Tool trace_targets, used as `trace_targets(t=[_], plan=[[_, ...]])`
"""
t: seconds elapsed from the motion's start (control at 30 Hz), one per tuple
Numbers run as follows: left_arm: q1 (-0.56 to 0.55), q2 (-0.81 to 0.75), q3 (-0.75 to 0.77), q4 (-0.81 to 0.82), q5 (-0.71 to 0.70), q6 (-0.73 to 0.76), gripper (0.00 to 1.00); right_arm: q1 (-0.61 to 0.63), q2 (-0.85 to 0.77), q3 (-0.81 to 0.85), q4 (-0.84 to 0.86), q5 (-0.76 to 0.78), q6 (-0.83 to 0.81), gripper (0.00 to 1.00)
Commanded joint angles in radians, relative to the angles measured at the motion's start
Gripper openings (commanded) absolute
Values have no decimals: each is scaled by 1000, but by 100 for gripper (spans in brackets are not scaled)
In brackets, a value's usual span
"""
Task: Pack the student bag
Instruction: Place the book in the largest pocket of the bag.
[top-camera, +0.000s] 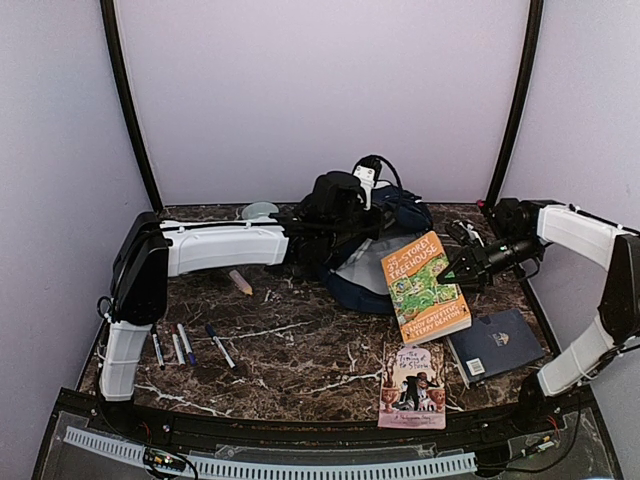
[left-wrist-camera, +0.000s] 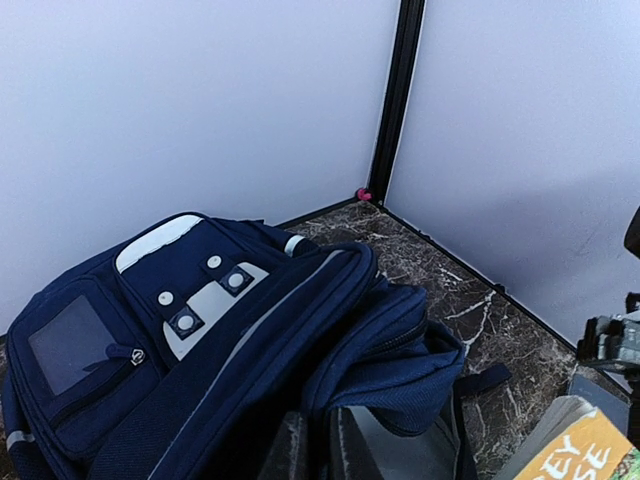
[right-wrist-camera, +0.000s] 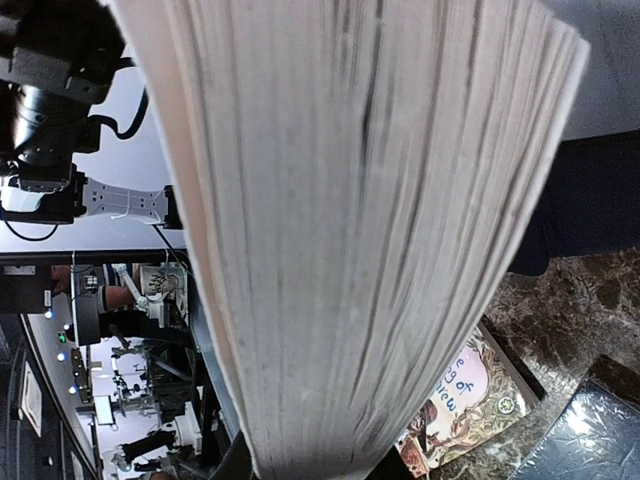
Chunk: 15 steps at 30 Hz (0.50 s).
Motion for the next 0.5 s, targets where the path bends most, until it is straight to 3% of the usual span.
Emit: trace_targets(t=[0.0, 0.33, 0.47], plan=[[-3, -127, -2, 149, 13, -41, 0, 7, 66, 35, 93, -82, 55, 0], [-3, -158, -32, 172, 48, -71, 0, 82, 258, 132, 88, -135, 53, 0], [-4, -161, -38, 169, 71, -82, 0, 92, 323, 143, 221, -145, 165, 0]])
